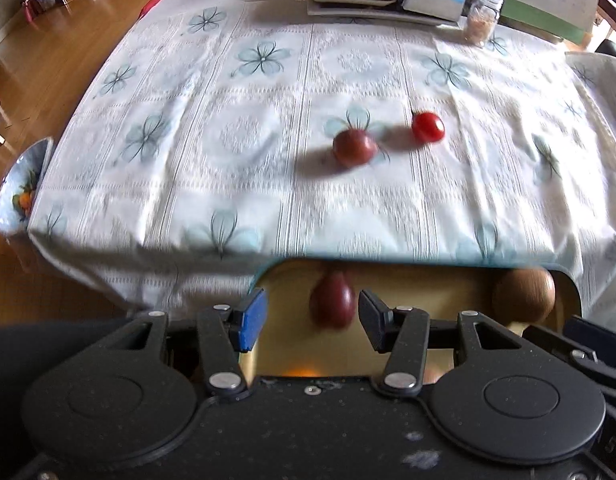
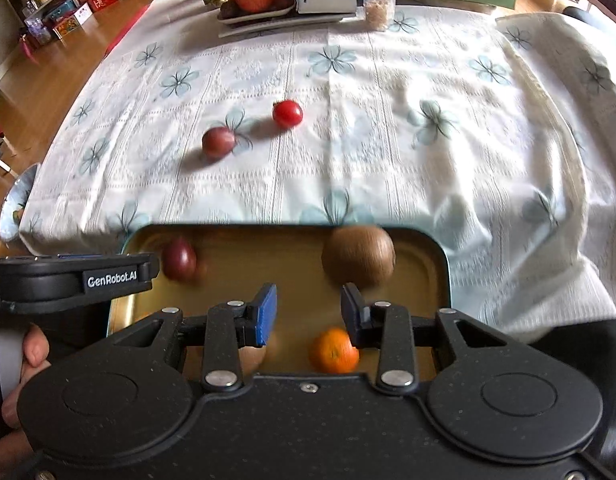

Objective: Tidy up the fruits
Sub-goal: 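Move both open tools away from the tray toward the last plum and tomato, then grasp a dark red plum with the left tool while the right tool grasps a red cherry tomato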

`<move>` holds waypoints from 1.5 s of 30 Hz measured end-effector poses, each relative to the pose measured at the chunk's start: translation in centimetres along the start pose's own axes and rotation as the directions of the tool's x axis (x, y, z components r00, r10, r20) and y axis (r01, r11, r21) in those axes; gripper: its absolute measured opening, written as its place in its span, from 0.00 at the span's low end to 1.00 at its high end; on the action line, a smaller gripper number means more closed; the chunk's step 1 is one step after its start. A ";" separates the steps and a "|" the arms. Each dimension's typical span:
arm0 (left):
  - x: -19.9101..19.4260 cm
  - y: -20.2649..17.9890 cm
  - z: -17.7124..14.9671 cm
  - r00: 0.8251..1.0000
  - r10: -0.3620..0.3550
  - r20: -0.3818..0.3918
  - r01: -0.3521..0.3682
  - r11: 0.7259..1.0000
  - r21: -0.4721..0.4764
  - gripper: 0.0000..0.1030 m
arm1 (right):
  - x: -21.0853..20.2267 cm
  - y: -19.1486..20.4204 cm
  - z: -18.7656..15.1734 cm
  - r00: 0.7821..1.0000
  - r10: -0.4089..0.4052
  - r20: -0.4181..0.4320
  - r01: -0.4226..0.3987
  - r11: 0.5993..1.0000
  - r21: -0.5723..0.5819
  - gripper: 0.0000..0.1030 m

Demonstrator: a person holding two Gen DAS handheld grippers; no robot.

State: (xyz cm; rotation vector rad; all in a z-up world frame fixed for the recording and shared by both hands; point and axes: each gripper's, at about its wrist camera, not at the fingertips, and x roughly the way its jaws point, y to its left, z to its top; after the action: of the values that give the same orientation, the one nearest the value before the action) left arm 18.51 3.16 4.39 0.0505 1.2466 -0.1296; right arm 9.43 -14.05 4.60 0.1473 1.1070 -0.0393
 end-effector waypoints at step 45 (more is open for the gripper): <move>12.2 -0.5 14.1 0.983 -0.115 -0.141 0.104 0.991 -0.083 0.52 | 9.0 -1.4 10.0 0.989 -0.033 -0.147 0.052 0.991 0.122 0.43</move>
State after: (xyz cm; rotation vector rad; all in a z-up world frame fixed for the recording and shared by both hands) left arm 35.56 0.25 -2.67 -0.0754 1.3993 -0.1767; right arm 22.23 -16.41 0.82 0.2425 1.2531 -0.1387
